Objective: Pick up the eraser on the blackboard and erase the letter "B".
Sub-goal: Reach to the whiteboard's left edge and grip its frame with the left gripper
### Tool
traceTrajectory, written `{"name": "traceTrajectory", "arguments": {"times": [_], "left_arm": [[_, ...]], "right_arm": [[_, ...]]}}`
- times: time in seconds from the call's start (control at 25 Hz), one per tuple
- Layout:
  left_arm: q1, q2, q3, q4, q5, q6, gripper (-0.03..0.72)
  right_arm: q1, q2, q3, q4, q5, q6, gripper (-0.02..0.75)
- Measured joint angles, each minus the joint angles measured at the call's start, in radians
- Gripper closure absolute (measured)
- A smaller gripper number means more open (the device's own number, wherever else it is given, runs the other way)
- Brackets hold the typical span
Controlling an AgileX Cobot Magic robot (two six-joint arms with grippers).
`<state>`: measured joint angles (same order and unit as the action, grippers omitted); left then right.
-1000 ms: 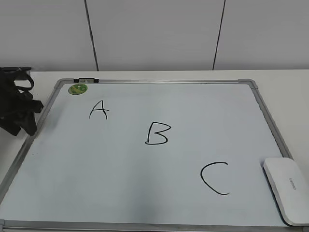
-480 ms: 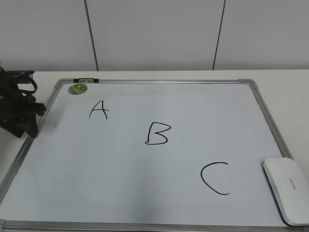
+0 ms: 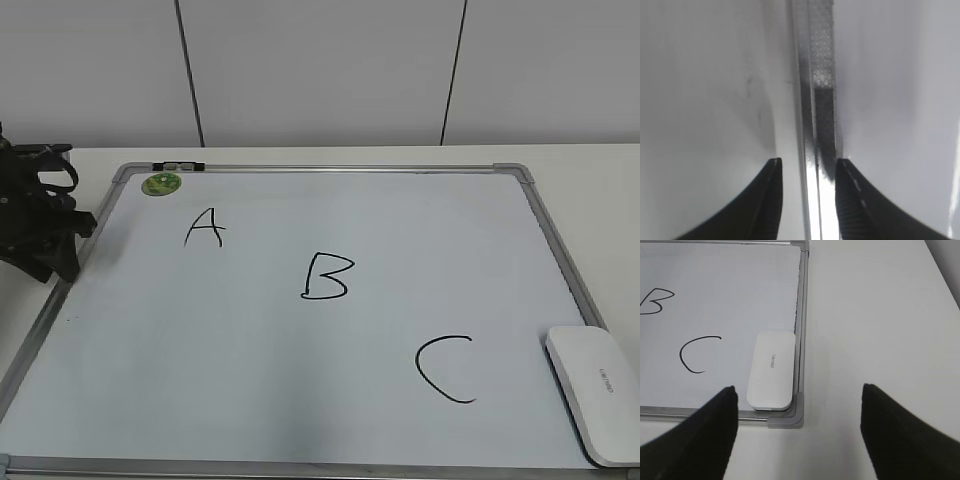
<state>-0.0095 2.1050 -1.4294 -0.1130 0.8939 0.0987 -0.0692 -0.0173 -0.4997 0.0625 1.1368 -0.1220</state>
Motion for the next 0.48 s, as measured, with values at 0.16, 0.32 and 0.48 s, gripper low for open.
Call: {"name": "traceTrajectory", "arguments": {"times": [0.16,0.32,0.48], "left_arm": [[0.014,0.000,0.000,-0.002,-0.001,0.000,0.447],[0.018,0.000,0.000,-0.007,-0.001,0.002,0.447],[0.018,0.000,0.000,-0.038,-0.001,0.021,0.447]], "right_arm": [[0.000,0.000,0.000,0.000,0.000,0.000,0.151],[0.000,0.000,0.000,0.000,0.000,0.000,0.152],[0.000,0.000,0.000,0.000,0.000,0.000,0.152]]}}
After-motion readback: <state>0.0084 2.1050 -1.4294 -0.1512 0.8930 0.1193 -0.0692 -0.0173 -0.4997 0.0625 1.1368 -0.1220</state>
